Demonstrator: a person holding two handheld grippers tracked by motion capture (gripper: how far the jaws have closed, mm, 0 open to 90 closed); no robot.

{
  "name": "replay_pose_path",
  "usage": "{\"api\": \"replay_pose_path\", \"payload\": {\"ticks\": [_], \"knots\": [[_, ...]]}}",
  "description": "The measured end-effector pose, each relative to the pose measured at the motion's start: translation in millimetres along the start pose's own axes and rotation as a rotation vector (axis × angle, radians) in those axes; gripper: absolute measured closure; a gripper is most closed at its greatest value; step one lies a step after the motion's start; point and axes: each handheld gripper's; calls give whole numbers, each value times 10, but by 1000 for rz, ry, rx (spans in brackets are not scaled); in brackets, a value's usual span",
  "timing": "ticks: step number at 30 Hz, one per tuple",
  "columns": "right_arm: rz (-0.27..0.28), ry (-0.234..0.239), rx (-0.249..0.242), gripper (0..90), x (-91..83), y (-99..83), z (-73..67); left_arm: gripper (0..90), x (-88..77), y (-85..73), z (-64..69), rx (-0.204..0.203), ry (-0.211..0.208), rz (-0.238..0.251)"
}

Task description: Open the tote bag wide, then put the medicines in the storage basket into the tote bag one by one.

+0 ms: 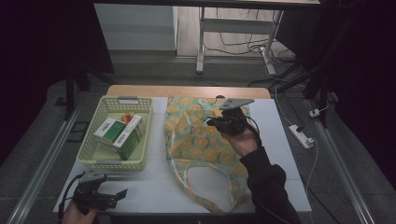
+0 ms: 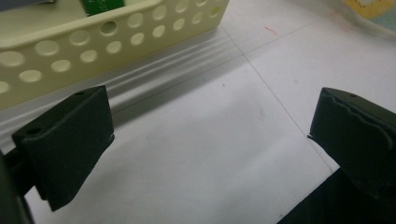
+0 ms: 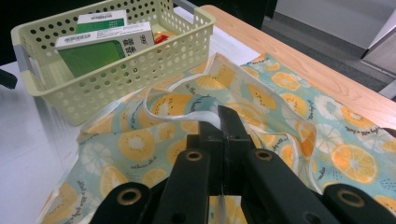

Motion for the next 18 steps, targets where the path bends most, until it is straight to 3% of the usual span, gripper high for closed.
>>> {"api": "replay_pose_path", "payload": {"ticks": [12, 18], "knots": [[8, 5, 4, 899, -11, -22, 3, 0, -34, -6, -51, -31, -54, 30], [13, 11, 8, 900, -22, -29, 7, 0, -87, 9, -57, -34, -55, 60]]}}
Point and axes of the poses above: each handheld gripper's, and its own axes: x roughly forward along the jaws, y roughly out of its top, z roughly to its right, and after that the axes turned 5 degrees about -x, right-handed
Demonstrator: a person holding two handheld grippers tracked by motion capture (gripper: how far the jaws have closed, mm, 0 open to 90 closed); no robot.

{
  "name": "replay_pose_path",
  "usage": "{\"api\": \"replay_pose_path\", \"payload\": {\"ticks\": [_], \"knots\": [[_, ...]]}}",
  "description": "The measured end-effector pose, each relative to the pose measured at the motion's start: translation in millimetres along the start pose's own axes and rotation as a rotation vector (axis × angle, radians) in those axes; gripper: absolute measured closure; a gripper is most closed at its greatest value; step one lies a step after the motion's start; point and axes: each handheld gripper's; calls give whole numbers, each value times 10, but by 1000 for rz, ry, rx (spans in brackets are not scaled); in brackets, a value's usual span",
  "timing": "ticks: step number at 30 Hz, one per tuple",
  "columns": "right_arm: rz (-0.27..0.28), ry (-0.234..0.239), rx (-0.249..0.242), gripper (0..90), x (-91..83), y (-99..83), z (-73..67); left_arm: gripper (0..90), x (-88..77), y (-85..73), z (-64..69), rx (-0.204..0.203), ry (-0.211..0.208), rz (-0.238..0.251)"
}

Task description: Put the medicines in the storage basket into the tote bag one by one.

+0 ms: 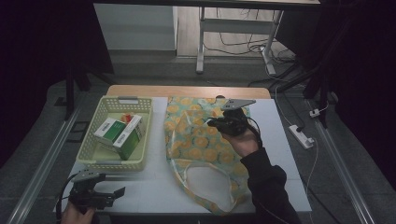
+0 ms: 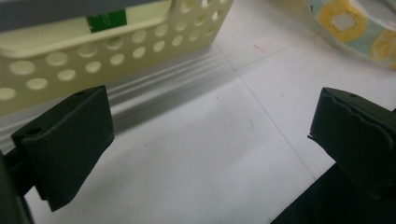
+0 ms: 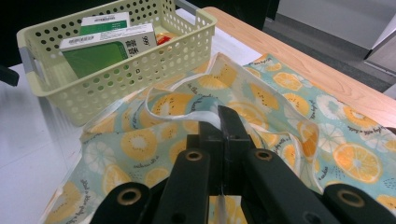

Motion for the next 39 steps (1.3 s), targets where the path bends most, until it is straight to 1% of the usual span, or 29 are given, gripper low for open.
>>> {"api": "replay_pose_path", "payload": {"ticks": [3, 5, 10, 13, 15, 18, 21, 22, 24, 26, 27, 29, 33, 36, 39], "knots": [[-2, 6, 0, 899, -2, -6, -4, 0, -27, 11, -3, -2, -4, 9], [-3, 5, 0, 900, -4, -8, -5, 0, -44, 17, -6, 4, -6, 17], [-4, 5, 3, 900, -6, -13, -3, 0, -85, 43, -20, 38, -33, 43], [-6, 6, 4, 900, 1, -21, -2, 0, -104, 62, -38, 46, -48, 52], [-8, 6, 3, 900, 3, -24, -1, 0, -116, 72, -55, 44, -57, 56], [-9, 7, 1, 900, 4, -23, -3, 0, -136, 91, -73, 49, -79, 59], [-11, 8, 0, 899, 3, -23, -4, 0, -148, 117, -75, 63, -125, 52], [-11, 7, 1, 899, 5, -24, -4, 0, -150, 125, -70, 66, -130, 54], [-13, 6, 0, 900, 6, -27, -3, 0, -154, 145, -58, 77, -125, 45], [-16, 5, 1, 900, 5, -31, 0, 0, -167, 168, -54, 87, -106, 38], [-16, 4, 1, 900, 7, -34, 4, 0, -176, 181, -58, 88, -103, 33], [-16, 6, 2, 899, 6, -36, 8, 0, -194, 201, -65, 86, -100, 30], [-17, 8, -1, 900, 13, -35, 6, 4, -230, 237, -91, 76, -75, 33], [-19, 7, -3, 899, 15, -34, 2, 7, -241, 268, -133, 60, -67, 51], [-18, 7, -4, 899, 5, -30, 4, 5, -258, 319, -176, 52, -41, 59]]}}
Point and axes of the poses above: each handheld gripper's, and its own axes: x roughly forward along the jaws, y roughly out of its top, z roughly to its right, and after that the axes turned 5 degrees about -x, right-handed
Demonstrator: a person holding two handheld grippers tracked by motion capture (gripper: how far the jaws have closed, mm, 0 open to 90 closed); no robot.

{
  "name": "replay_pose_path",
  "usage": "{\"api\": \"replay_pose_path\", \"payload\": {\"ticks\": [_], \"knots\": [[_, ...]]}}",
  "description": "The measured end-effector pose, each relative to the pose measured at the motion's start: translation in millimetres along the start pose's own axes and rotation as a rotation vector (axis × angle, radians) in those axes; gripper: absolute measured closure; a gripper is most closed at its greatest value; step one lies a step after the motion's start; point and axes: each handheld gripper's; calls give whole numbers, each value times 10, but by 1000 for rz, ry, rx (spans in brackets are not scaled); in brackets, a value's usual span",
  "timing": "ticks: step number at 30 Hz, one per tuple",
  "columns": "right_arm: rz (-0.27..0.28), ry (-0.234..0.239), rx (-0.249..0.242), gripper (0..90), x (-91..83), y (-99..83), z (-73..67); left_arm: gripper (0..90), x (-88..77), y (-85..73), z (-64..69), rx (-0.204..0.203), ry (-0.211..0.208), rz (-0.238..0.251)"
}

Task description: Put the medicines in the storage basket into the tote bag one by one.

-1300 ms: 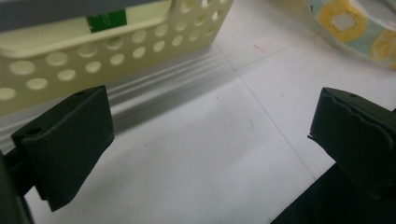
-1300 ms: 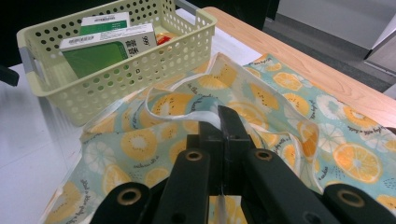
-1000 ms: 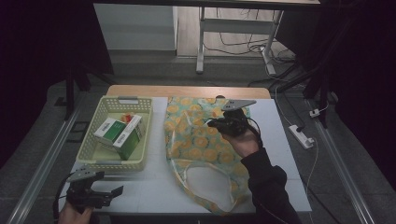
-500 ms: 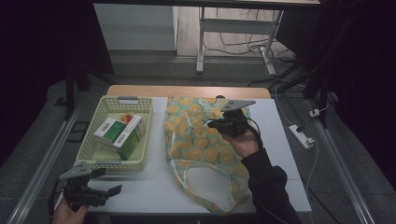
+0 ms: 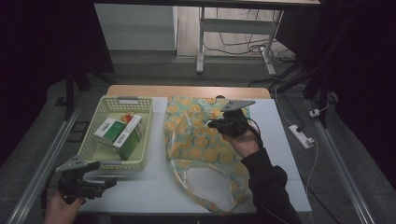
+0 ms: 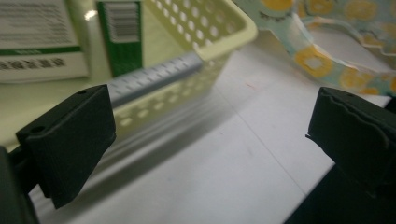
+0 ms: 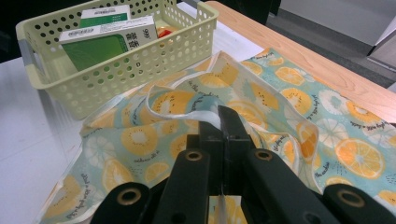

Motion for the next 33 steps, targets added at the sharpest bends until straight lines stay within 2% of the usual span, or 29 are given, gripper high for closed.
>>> {"api": "replay_pose_path", "payload": {"ticks": [6, 11, 17, 22, 27, 30, 33], "knots": [[6, 2, 0, 899, -6, 2, 3, 0, -20, 141, -109, -5, 78, -17], [3, 4, -1, 900, -2, 6, -4, 0, 24, 246, -261, -42, 96, -36], [5, 4, -1, 900, -5, 7, -2, 0, 58, 362, -382, -43, 133, -36], [5, 4, -1, 899, -3, 6, -1, 0, 82, 476, -470, -41, 184, -45], [1, 4, -3, 899, 1, 8, -6, 0, 134, 620, -583, -38, 192, -47], [2, 5, -4, 899, -2, 11, -7, 0, 191, 707, -652, -34, 211, -61], [1, 4, -5, 899, -7, 11, -6, 0, 230, 787, -721, -43, 216, -61]]}}
Point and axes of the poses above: each handheld gripper's, and its own axes: x roughly forward along the jaws, y roughly out of its top, z roughly to its right, and after that the axes turned 5 degrees about -x, right-handed
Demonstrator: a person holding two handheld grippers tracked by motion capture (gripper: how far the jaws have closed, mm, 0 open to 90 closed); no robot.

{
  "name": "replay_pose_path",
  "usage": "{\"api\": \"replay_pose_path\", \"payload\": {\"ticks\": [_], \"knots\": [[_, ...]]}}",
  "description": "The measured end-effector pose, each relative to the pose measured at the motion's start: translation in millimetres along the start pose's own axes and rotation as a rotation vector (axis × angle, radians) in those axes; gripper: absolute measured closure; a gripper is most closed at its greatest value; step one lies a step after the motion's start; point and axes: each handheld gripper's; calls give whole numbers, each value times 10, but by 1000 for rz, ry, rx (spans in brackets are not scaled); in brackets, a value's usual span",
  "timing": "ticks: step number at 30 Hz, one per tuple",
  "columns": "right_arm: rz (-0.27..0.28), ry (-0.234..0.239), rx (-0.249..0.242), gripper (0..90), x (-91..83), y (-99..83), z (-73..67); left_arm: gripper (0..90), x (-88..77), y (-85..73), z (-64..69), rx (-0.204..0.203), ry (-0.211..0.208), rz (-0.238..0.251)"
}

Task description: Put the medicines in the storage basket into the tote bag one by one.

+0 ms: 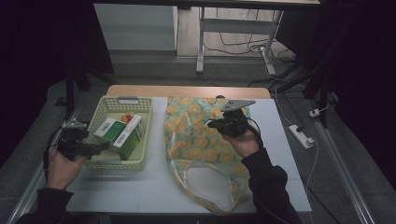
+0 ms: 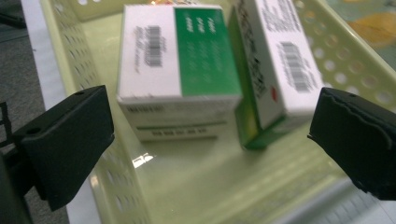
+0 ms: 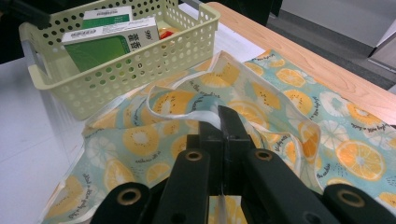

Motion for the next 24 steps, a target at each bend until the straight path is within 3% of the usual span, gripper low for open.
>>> {"api": "replay_pose_path", "payload": {"ticks": [6, 9, 24], "knots": [[0, 0, 2, 899, 6, -7, 7, 0, 114, 152, -69, 0, -9, -17], [1, 0, 2, 899, 5, -7, 9, 0, 178, 201, -87, 6, 6, -36], [3, 1, 4, 899, -5, -10, 20, 0, 395, 269, -130, 16, 31, -126]]}}
Point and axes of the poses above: each handheld gripper's, and its own axes: x roughly forward along the jaws, y roughly out of its top, z roughly to its right, and after that the axes turned 5 degrees about -x, right-handed
